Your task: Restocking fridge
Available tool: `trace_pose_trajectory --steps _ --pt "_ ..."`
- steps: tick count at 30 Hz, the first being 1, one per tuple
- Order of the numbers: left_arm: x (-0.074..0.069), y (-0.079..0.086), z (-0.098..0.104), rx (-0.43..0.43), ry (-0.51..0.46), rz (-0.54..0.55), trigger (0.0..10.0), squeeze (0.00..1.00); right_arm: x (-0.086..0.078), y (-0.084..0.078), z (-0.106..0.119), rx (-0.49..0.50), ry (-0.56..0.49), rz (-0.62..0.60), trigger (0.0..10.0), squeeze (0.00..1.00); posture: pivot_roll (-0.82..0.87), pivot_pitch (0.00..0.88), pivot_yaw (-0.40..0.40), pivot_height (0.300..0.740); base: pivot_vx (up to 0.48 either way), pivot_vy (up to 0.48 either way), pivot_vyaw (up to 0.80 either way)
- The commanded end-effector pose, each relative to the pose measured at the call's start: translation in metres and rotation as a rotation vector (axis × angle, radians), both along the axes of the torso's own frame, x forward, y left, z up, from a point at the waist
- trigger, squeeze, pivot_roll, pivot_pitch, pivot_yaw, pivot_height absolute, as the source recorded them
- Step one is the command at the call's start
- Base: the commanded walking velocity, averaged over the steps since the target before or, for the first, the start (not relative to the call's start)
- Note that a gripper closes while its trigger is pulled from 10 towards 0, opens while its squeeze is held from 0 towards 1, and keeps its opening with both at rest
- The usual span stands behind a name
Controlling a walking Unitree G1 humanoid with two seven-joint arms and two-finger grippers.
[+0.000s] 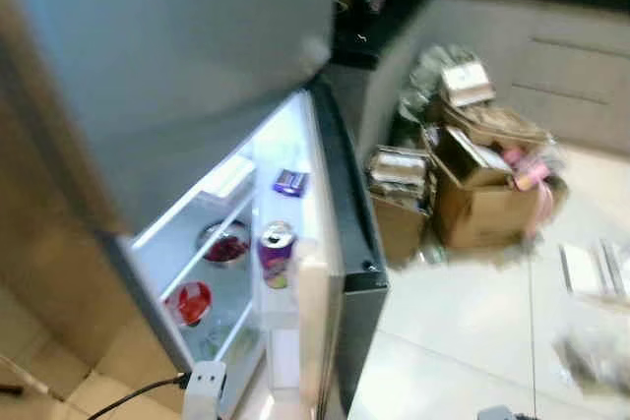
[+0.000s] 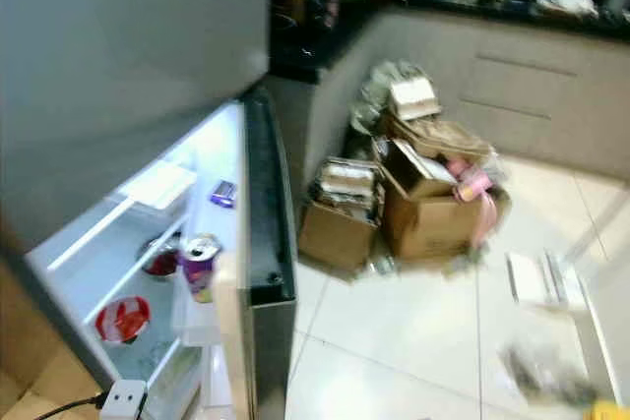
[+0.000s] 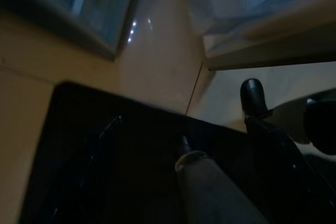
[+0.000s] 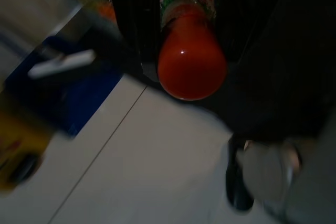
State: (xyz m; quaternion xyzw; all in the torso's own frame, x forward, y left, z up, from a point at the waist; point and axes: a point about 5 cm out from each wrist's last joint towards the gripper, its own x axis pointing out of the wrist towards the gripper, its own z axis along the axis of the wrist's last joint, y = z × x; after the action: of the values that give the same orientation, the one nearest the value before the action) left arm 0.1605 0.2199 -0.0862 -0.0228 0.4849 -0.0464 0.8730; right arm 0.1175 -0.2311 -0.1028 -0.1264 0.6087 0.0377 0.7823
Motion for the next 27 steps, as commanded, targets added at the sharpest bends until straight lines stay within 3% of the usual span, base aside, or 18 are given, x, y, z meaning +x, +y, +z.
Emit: trace_pose_trajectory --steps 1,9,13,14,18,21,22,27 --pt "0.004 -0.003 0.001 0.010 -0.014 -0.010 10.0 0.00 0.004 -0.005 0.002 -0.016 -0.017 -0.005 10.0 0.00 -0.04 0.000 -0.017 0.740 0.000 0.000 -0.59" --pt "0.012 -0.003 0.005 0.016 -0.060 0.025 10.0 0.00 0.007 -0.003 0.003 -0.014 -0.032 -0.008 10.0 0.00 -0.04 0.000 -0.018 0.740 0.000 0.000 0.00" --pt "0.035 -0.010 0.016 -0.051 -0.156 0.057 10.0 0.00 0.008 -0.002 0.003 -0.011 -0.034 -0.007 10.0 0.00 -0.04 0.000 -0.018 0.740 0.000 0.000 0.00" --pt "0.035 -0.010 0.016 -0.051 -0.156 0.057 10.0 0.00 0.008 -0.002 0.003 -0.011 -0.034 -0.007 10.0 0.00 -0.04 0.000 -0.018 0.740 0.000 0.000 0.00" --pt "0.065 -0.021 0.034 -0.187 -0.287 0.066 10.0 0.00 0.008 -0.001 0.003 -0.008 -0.033 -0.008 10.0 0.00 -0.04 0.000 -0.018 0.740 0.000 0.000 0.00" --pt "0.074 -0.027 0.041 -0.239 -0.335 0.035 10.0 0.00 0.007 -0.001 0.002 -0.008 -0.032 -0.008 10.0 0.00 -0.04 0.000 -0.018 0.740 0.000 0.000 0.00" --pt "0.082 -0.035 0.048 -0.286 -0.382 -0.025 10.0 0.00 0.007 -0.001 0.002 -0.007 -0.030 -0.008 10.0 0.00 -0.04 0.000 -0.019 0.740 0.000 0.000 0.00" --pt "0.095 -0.045 0.059 -0.336 -0.448 -0.099 10.0 0.00 0.006 -0.001 0.002 -0.006 -0.029 -0.009 10.0 0.00 -0.04 0.000 -0.018 0.740 0.000 0.000 0.00"
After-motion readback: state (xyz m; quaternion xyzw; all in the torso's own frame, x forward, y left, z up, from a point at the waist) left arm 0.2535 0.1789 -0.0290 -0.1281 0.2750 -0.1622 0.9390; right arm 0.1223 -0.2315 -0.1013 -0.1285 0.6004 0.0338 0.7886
